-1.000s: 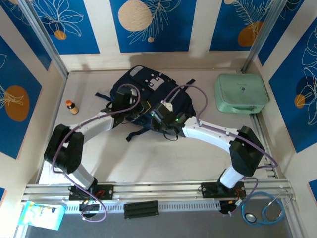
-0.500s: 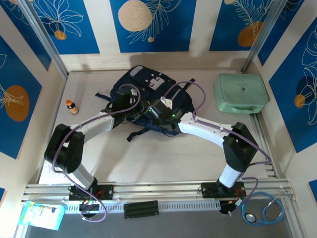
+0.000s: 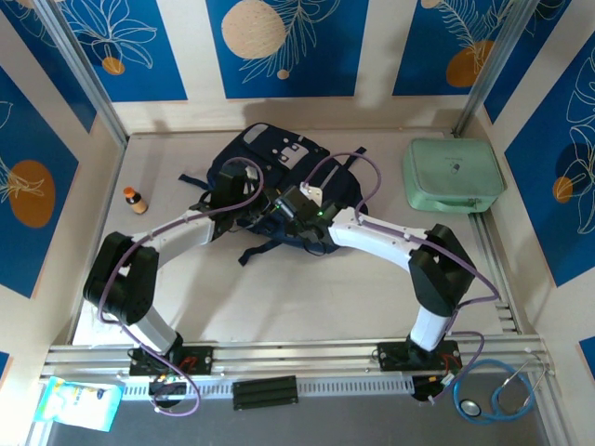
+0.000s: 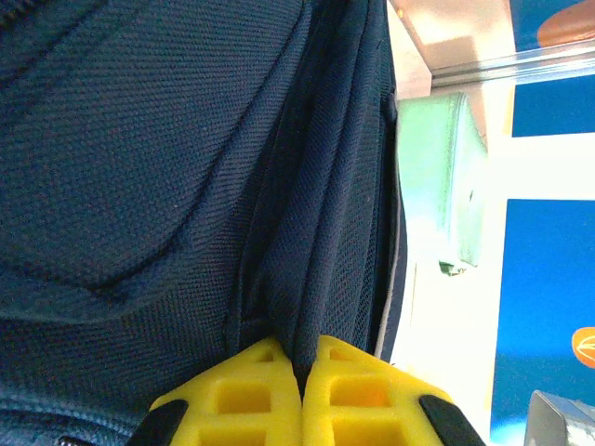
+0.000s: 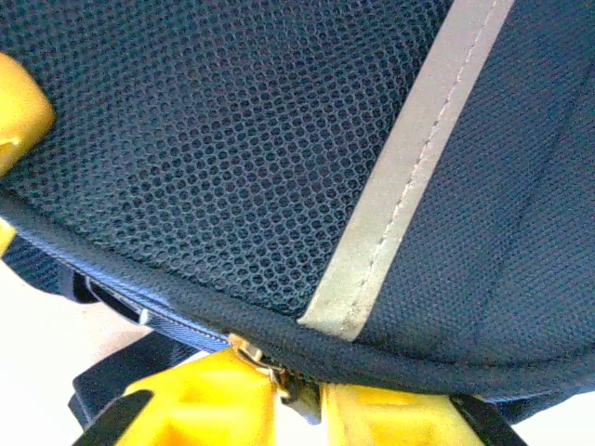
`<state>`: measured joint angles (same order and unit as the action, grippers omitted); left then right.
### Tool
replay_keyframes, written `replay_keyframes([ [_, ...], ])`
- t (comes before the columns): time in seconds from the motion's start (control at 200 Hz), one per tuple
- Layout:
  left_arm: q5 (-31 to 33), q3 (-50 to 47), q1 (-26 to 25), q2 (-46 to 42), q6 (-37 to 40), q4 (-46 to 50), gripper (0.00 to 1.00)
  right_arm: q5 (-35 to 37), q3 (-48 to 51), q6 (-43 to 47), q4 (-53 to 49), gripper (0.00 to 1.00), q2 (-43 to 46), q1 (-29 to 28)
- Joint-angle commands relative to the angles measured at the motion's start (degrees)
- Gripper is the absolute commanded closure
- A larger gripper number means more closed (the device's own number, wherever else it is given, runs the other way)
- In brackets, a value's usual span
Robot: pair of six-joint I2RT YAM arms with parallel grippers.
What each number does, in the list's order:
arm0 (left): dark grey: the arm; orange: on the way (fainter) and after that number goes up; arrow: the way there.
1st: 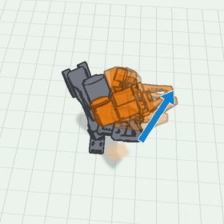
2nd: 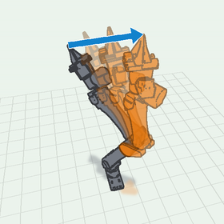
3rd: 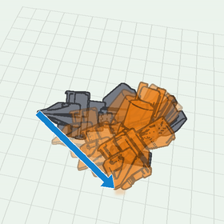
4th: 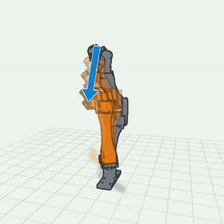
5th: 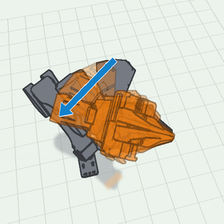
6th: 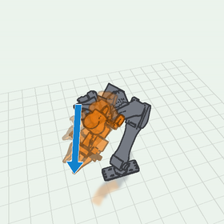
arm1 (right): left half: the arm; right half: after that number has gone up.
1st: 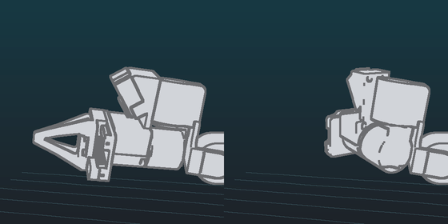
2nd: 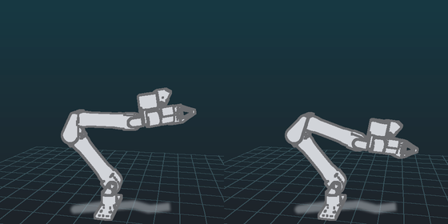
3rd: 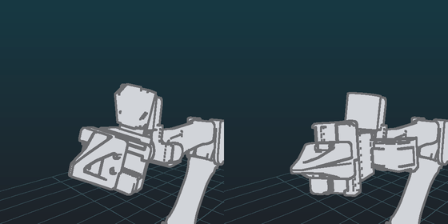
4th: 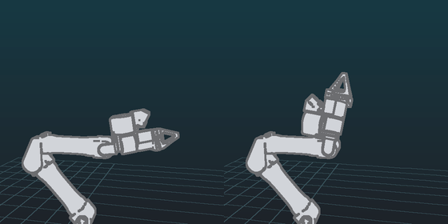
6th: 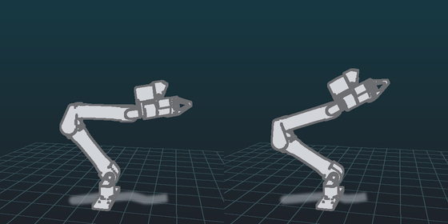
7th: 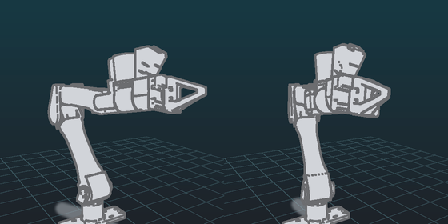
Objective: Pack books, pencil case, and school supplies into a backpack
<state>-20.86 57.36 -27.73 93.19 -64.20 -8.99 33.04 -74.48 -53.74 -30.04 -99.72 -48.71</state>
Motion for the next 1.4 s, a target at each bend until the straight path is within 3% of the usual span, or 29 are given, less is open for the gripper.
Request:
replay_keyframes([
  [0.0, -4.39, 0.82, -0.93, -0.40, 0.29, -5.33, 1.00, 1.76, -1.53, -0.62, -0.73, 0.87, -1.06, 1.29],
  [0.17, -3.80, 0.82, 0.04, -0.36, 3.44, -3.48, 1.00, 4.01, -0.41, -3.20, -7.08, 0.95, 0.79, 1.98],
  [0.59, -2.87, 0.91, 4.07, 0.67, 9.95, 2.37, 1.00, 4.18, 13.34, -4.40, -8.37, 0.97, 10.58, 3.77],
  [0.915, -4.73, 0.03, 7.17, 0.38, 16.13, 7.40, 1.00, 0.14, 12.03, 13.32, -4.16, 0.96, 10.49, 11.10],
  [1.061, -5.73, 0.59, 8.40, 0.10, 18.97, 10.14, 1.00, -8.31, 11.91, 20.86, -0.70, 0.97, 10.13, 13.47],
  [1.181, -0.96, -2.89, 8.98, -4.09, 17.66, 7.48, 0.62, -12.83, 8.47, 27.04, -0.17, 0.99, 8.28, 9.83],
  [1.396, 8.88, -9.87, 11.09, -15.80, 16.99, 10.18, 0.43, -20.81, 0.76, 28.39, 0.95, 1.00, 0.89, 3.15],
])
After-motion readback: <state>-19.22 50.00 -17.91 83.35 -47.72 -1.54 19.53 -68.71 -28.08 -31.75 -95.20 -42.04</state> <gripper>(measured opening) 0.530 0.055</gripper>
